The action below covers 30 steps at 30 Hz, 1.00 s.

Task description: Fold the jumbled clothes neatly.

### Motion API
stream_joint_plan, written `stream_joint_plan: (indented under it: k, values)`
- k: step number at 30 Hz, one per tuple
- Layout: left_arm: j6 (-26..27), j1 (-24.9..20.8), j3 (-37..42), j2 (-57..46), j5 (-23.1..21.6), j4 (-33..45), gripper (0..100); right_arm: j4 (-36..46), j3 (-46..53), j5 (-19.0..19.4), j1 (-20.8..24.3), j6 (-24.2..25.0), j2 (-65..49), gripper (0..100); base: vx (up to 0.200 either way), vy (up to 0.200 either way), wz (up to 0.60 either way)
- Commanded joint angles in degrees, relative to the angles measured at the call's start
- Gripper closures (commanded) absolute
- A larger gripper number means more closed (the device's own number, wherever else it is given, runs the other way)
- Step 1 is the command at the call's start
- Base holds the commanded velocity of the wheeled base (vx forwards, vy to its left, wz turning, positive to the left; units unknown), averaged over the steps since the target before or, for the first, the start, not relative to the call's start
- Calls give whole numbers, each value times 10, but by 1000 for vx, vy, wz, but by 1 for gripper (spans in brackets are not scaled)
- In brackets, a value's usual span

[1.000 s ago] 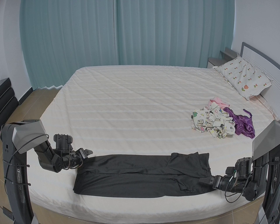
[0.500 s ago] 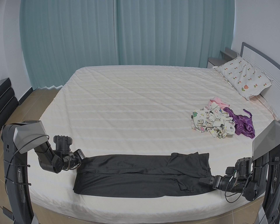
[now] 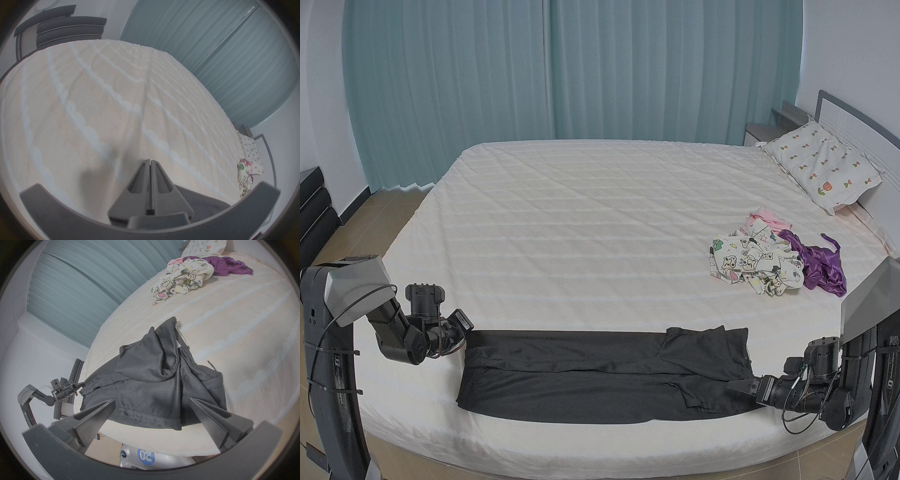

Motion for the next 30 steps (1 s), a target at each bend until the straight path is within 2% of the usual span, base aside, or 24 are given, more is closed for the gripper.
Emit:
stream_joint_plan:
  k: [1,16,22,27,30]
  values:
    - [0,7,-9,4,-2,-1,100,-8,0,0,1,1,1,0,0,0,0]
    - [1,8,-44,19,-2,-3,100,-8,-4,0,-1,2,-3,0,0,0,0]
    - [1,8,-44,28,-1,-31,100,-8,-21,-3,-17,5,-24,0,0,0,0]
    - [1,8,-44,33,-2,-40,100,-6,-70,-32,-30,61,-41,0,0,0,0]
    - [1,7,-44,34,-1,-39,100,-4,-98,-57,-29,63,-18,0,0,0,0]
